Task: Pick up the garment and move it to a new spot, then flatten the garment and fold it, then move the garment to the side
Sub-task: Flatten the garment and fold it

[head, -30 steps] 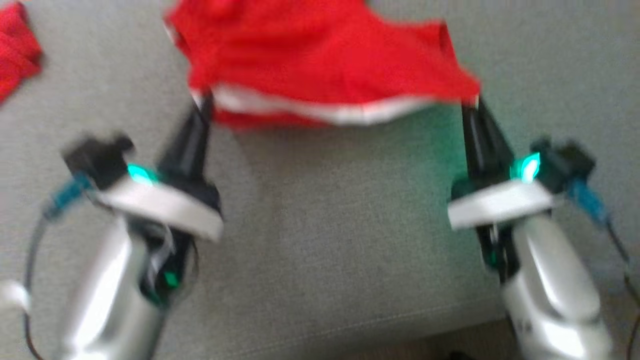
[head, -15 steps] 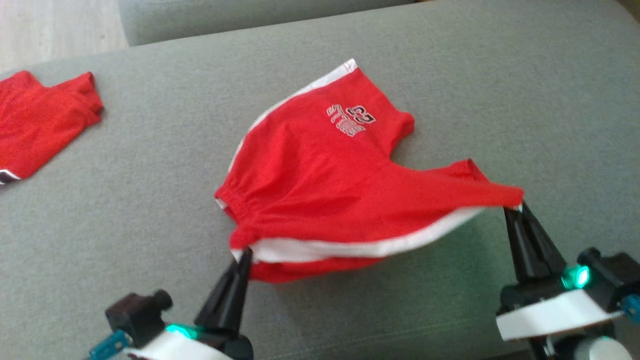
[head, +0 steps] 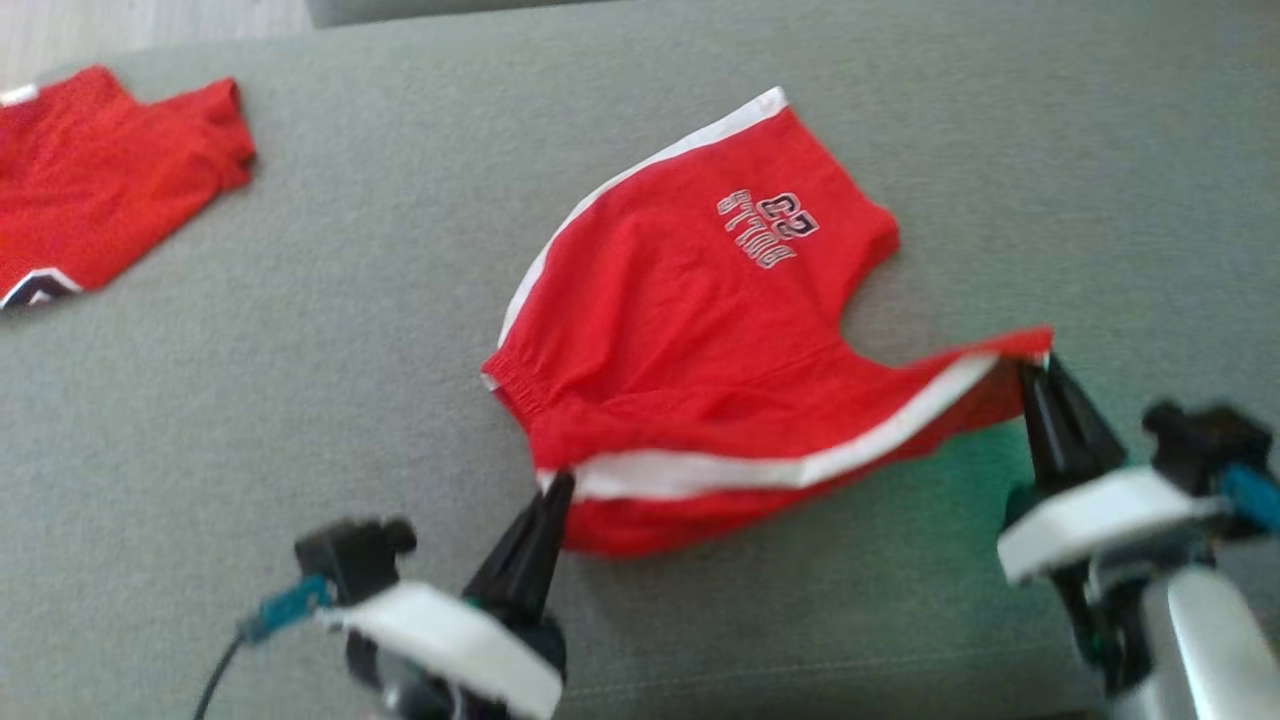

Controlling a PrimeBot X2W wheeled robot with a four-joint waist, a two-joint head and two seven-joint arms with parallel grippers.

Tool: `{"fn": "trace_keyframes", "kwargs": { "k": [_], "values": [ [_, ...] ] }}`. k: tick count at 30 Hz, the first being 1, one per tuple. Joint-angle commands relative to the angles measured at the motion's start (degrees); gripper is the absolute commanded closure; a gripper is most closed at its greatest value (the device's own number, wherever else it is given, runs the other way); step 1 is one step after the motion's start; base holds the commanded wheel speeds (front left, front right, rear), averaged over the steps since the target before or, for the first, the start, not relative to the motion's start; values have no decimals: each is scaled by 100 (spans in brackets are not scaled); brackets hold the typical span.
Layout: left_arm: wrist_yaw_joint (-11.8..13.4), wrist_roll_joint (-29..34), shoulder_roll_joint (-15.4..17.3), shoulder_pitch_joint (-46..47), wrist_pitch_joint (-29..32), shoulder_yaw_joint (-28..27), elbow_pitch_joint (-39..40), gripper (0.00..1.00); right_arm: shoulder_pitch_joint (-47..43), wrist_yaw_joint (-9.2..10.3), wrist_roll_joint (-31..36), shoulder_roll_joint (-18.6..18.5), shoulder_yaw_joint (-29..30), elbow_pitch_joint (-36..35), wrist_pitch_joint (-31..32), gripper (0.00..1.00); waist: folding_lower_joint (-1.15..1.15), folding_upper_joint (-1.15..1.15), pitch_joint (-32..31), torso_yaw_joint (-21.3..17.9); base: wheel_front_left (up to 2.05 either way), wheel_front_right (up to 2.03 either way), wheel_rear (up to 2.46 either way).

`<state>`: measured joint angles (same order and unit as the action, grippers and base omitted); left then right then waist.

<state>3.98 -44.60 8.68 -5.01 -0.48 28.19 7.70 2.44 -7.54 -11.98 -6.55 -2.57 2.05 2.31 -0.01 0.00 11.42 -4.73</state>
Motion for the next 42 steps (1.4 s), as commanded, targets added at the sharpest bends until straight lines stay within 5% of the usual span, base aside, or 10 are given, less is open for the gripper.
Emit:
{"fn": "trace_keyframes", "kwargs": {
  "k": [1, 14, 32, 34, 35, 36, 37, 42],
  "values": [
    [-28, -121, -114, 356, 28, -235, 109, 100, 371, 5, -26, -143, -133, -93, 14, 100, 1, 0, 107, 111, 0, 0, 0],
    [410, -1045, -535, 2391, 371, -683, -1307, 100, 3236, 5, 94, -581, -780, 2158, 305, 100, 1, 0, 780, 740, 0, 0, 0],
    [527, -1763, -579, 3742, -303, 33, -2549, 100, 5365, 5, 265, -518, -851, 4979, -164, 100, 1, 0, 1276, 1198, 0, 0, 0],
    [516, -1804, -580, 3781, -399, 123, -2600, 100, 5497, 5, 267, -511, -828, 5210, -283, 55, 1, 0, 1279, 1223, 0, 0, 0],
    [503, -1825, -580, 3791, -456, 156, -2609, 76, 5550, 5, 253, -505, -798, 5323, -349, 13, 1, 0, 1273, 1233, 0, 0, 0],
    [491, -1828, -580, 3795, -516, 183, -2613, 40, 5594, 5, 232, -487, -793, 5421, -418, 0, 1, 0, 1263, 1242, 0, 0, 0],
    [478, -1809, -580, 3793, -576, 207, -2612, 0, 5634, 5, 211, -474, -805, 5507, -493, 0, 1, 0, 1249, 1249, 0, 0, 0],
    [425, -1398, -367, 3673, -889, 406, -2434, 0, 5780, 5, 115, -485, -832, 5856, -816, 0, 1, 0, 1148, 1238, 0, 0, 0]
  ]
}}
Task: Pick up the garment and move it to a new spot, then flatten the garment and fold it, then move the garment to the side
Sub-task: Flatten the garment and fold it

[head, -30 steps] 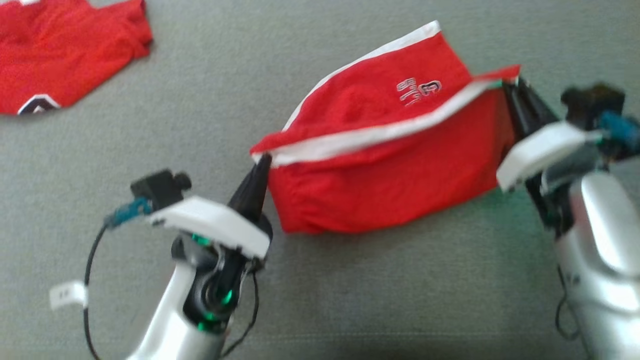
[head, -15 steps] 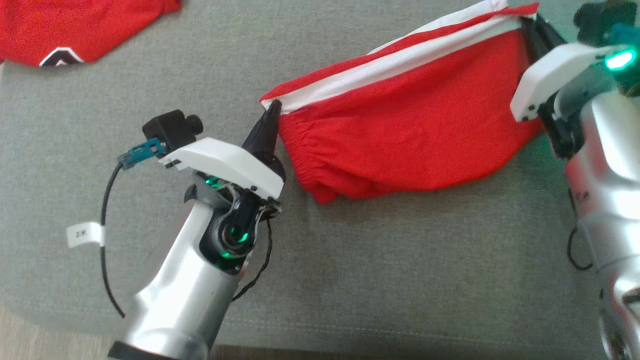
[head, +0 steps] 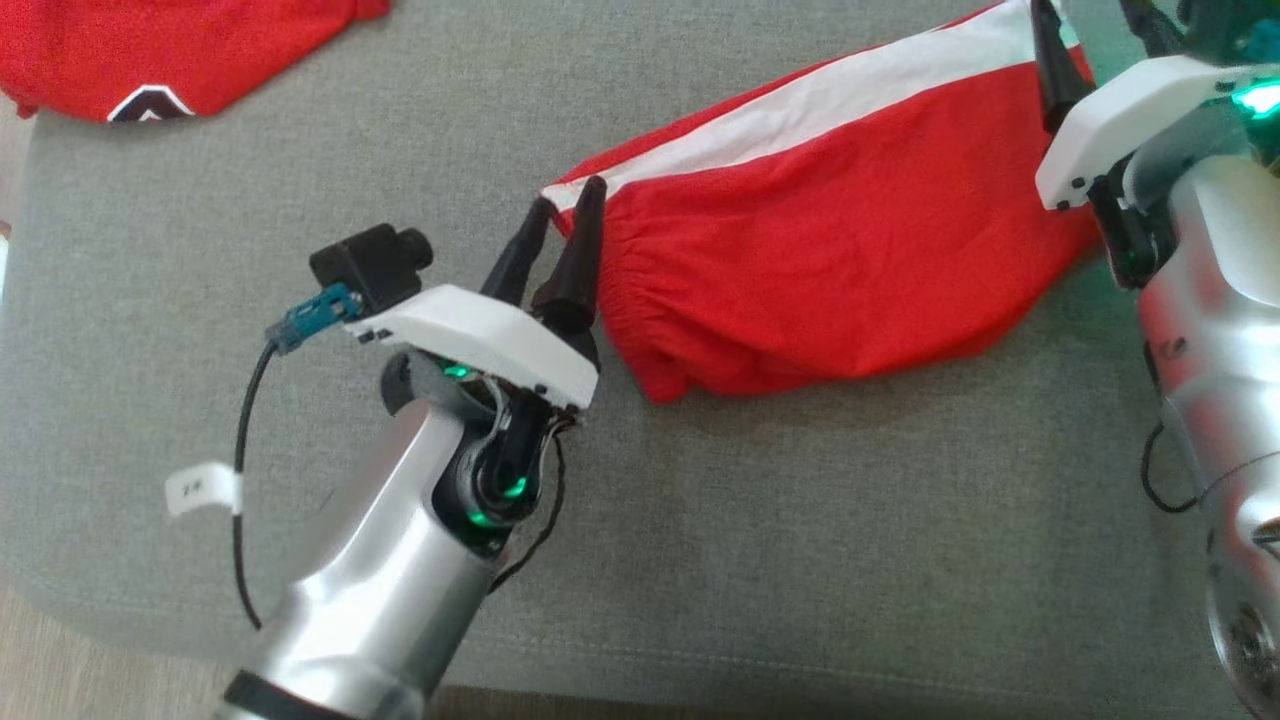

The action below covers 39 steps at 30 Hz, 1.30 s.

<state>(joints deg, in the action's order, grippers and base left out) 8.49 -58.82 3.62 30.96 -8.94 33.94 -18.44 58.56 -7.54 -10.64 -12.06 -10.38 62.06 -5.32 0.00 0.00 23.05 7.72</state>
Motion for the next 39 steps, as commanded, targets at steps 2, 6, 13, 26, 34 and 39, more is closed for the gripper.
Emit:
{"fn": "trace_keyframes", "kwargs": {
  "k": [2, 6, 13, 26, 34, 39],
  "values": [
    [-5, 259, 303, -23, -185, -90, 312, 0, 184, 5, -50, 44, -80, -42, -170, 0, 0, 0, -73, -19, 0, 0, 0],
    [78, 699, 603, -300, -448, -86, 691, 0, 114, 5, -194, -22, -209, 98, -300, 0, 0, 0, -240, -52, 0, 0, 0],
    [309, 1348, 1059, -1092, -595, -448, 1385, 0, -373, 5, -714, -142, -619, 129, -80, 0, 0, 0, -652, -158, 0, 0, 0],
    [553, 2477, 1046, -2141, -605, -1228, 1991, 0, -1053, 5, -1697, -586, -1286, -88, 1148, 0, 0, 0, -1034, -42, 0, 0, 0],
    [382, 2798, 767, -2369, -605, -1497, 1945, 0, -1125, 5, -2103, -715, -1325, 87, 1752, 0, 0, 0, -1001, 150, 0, 0, 0],
    [272, 2909, 663, -2445, -606, -1626, 1885, 0, -1252, 5, -2364, -643, -1440, 75, 2144, 0, 0, 0, -1008, 197, 0, 0, 0]
  ]
}}
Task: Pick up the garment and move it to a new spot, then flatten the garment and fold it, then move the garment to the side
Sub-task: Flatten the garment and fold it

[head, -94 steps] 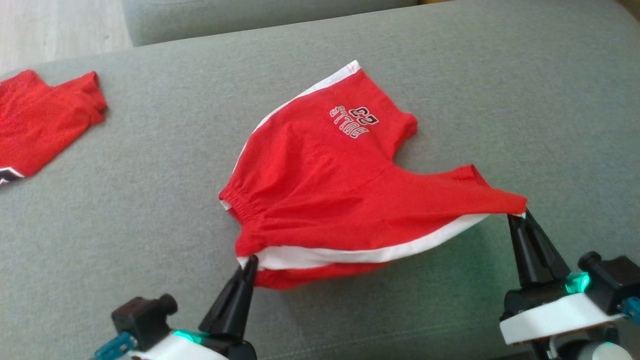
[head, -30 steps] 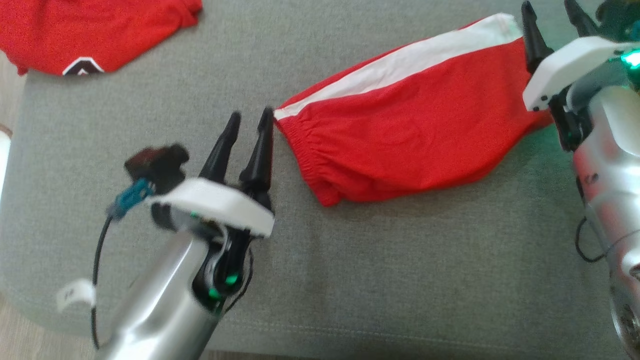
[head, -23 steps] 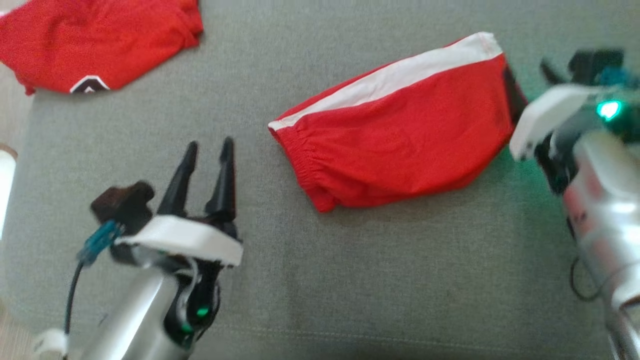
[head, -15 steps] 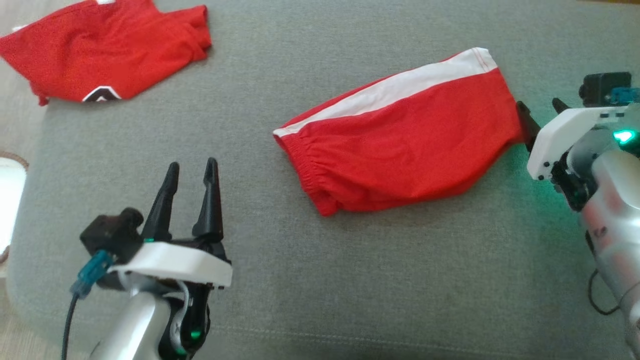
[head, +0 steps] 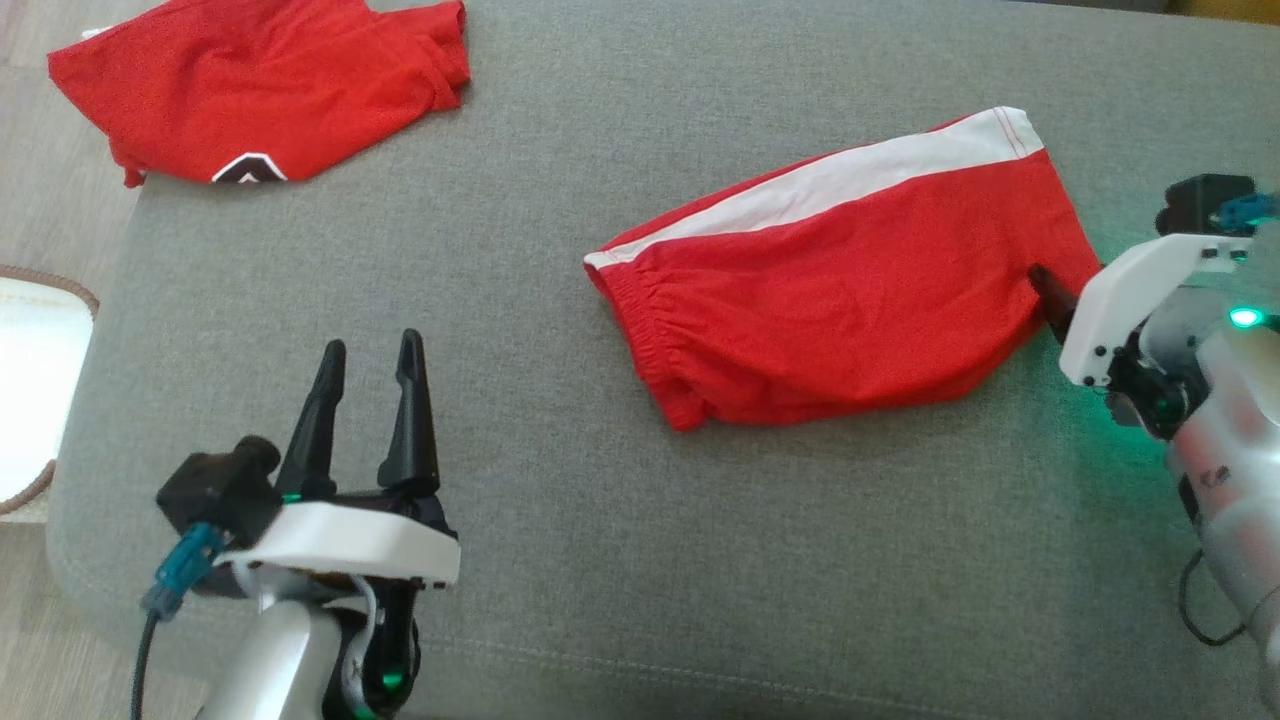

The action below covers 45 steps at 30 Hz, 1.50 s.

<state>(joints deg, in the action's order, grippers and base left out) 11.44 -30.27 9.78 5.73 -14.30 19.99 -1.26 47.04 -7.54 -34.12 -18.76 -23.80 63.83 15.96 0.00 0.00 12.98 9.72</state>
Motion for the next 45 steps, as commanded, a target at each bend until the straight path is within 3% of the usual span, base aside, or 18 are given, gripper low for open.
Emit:
{"fn": "trace_keyframes", "kwargs": {
  "k": [1, 2, 4, 5, 7, 9, 18, 24, 32, 38, 45],
  "values": [
    [-43, 72, 32, 64, -69, -261, 157, 0, -132, 5, -71, 38, -140, -142, 96, 0, 0, 0, -4, -7, 0, 0, 0],
    [-60, 89, 18, 51, -69, -290, 147, 0, -158, 5, -115, 38, -181, -187, 146, 1, 0, 0, -6, -16, 0, 0, 0],
    [-86, 124, -11, 33, -70, -337, 132, 0, -214, 5, -184, 41, -268, -265, 230, 31, 0, 0, -8, -42, 0, 0, 0],
    [-97, 142, -23, 27, -70, -352, 126, 0, -236, 5, -209, 42, -305, -299, 244, 51, 0, 0, -9, -61, 0, 0, 0],
    [-119, 177, -41, 23, -70, -379, 122, 0, -257, 5, -242, 48, -359, -364, 195, 69, 0, 0, -6, -111, 0, 0, 0],
    [-141, 205, -49, 20, -70, -406, 115, 0, -258, 5, -251, 60, -378, -400, 55, 100, 0, 0, -14, -175, 0, 0, 0],
    [-199, 297, -45, -32, -70, -490, 139, 0, -406, 5, -371, 190, -309, -520, -736, 100, 0, 0, -155, -700, 0, 0, 0],
    [-173, 339, -34, -117, -70, -530, 224, 0, -896, 5, -441, 294, -125, -811, -1423, 100, 0, 0, -216, -1304, 0, 0, 0],
    [-155, 348, 5, -157, -66, -546, 267, 0, -1266, 5, -335, 556, 196, -1024, -1795, 100, 0, 0, -225, -1721, 0, 0, 0],
    [-153, 340, 17, -134, -47, -514, 261, 0, -1460, 5, -187, 722, 499, -1177, -1842, 100, 0, 0, -267, -1751, 0, 0, 0],
    [-154, 300, -9, -139, -46, -500, 222, 0, -1580, 5, 86, 841, 749, -1664, -1898, 100, 0, 0, -393, -1463, 0, 0, 0]
  ]
}}
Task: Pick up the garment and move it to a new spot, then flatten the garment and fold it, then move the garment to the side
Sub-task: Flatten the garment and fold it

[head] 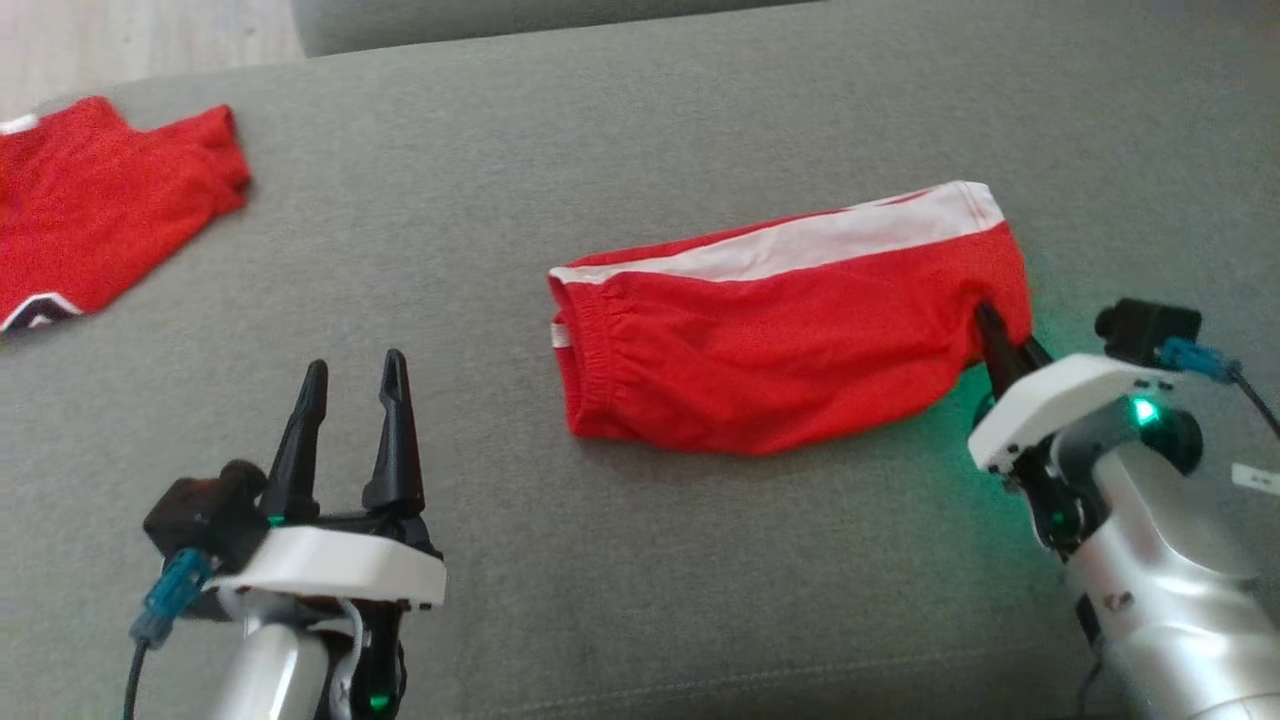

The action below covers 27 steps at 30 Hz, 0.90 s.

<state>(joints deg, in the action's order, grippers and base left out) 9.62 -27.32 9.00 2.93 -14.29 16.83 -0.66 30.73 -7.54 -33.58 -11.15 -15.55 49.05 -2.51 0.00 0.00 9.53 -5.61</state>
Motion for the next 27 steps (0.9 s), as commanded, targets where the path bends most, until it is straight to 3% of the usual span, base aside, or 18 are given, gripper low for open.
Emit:
{"fn": "trace_keyframes", "kwargs": {
  "k": [1, 14, 27],
  "values": [
    [30, -3, 58, 133, -49, -183, 157, 0, 39, 5, 88, 110, -82, -318, -31, 100, 0, 0, -79, 131, 0, 0, 0],
    [2, -53, -76, 24, -62, -198, 99, 0, -575, 5, 636, 612, -861, -2290, 1025, 100, 0, 0, -302, 943, 0, 0, 0],
    [-52, -43, -160, 21, -69, -277, 67, 0, -833, 5, 959, 708, -1500, -2582, 1660, 100, 0, 0, -262, 1188, 0, 0, 0]
  ]
}}
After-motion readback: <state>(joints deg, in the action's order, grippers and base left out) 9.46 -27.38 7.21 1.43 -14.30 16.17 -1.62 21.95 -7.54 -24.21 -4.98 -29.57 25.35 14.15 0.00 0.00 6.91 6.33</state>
